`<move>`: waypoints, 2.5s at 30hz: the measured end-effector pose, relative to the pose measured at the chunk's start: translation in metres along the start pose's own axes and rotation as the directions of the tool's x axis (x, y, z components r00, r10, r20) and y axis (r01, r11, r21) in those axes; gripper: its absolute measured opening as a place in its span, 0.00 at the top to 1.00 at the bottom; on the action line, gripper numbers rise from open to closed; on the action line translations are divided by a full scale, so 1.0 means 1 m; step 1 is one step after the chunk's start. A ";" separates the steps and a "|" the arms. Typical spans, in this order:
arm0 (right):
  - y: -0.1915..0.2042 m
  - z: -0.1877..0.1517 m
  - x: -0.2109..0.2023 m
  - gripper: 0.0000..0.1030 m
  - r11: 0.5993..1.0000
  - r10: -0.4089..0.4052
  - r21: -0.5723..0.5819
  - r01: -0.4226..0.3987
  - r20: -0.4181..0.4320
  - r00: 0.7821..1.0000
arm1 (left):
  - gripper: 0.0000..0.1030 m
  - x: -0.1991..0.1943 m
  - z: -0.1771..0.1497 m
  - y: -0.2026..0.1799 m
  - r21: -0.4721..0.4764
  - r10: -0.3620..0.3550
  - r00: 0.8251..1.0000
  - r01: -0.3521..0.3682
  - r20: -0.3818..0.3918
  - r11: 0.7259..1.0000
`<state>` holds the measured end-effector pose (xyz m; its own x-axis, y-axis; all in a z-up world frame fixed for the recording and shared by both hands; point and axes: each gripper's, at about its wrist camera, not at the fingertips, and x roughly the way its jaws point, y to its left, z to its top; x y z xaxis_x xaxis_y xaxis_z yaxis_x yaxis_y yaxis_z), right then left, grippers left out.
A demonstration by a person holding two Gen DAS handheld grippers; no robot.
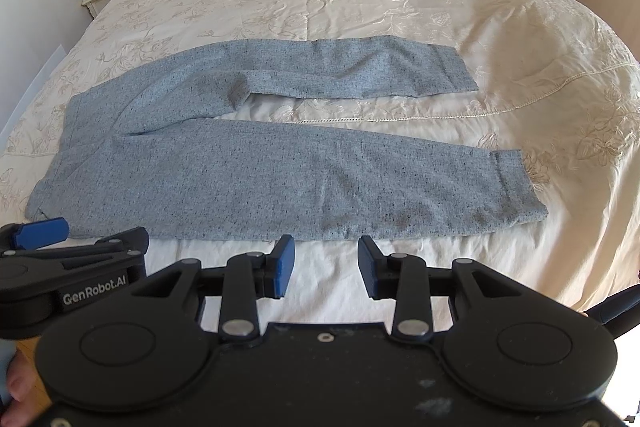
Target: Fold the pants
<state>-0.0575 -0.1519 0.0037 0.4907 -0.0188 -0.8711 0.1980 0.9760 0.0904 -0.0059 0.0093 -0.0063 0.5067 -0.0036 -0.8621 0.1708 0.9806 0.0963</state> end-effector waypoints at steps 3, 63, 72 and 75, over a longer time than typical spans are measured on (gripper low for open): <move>0.000 0.000 0.000 0.64 1.000 0.000 0.000 0.000 -0.001 1.000 | 0.23 0.000 0.000 0.000 0.001 -0.001 1.000 0.001 0.000 1.000; -0.002 0.012 0.031 0.64 0.999 0.042 -0.025 -0.044 -0.072 0.997 | 0.23 0.027 0.010 -0.001 -0.035 0.007 0.995 -0.011 -0.101 0.999; 0.023 0.002 0.070 0.64 0.993 0.099 -0.046 -0.111 -0.210 0.973 | 0.29 0.060 0.004 0.032 -0.070 0.006 0.983 -0.018 -0.182 0.997; 0.038 0.000 0.085 0.64 0.991 0.093 -0.075 -0.111 -0.217 0.972 | 0.34 0.079 0.006 0.054 -0.076 0.013 0.983 -0.027 -0.185 0.997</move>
<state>-0.0081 -0.1160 -0.0673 0.3111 0.1194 -0.9428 0.0775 0.9856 0.1503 0.0479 0.0610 -0.0663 0.3436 0.0452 -0.9380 0.0921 0.9924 0.0816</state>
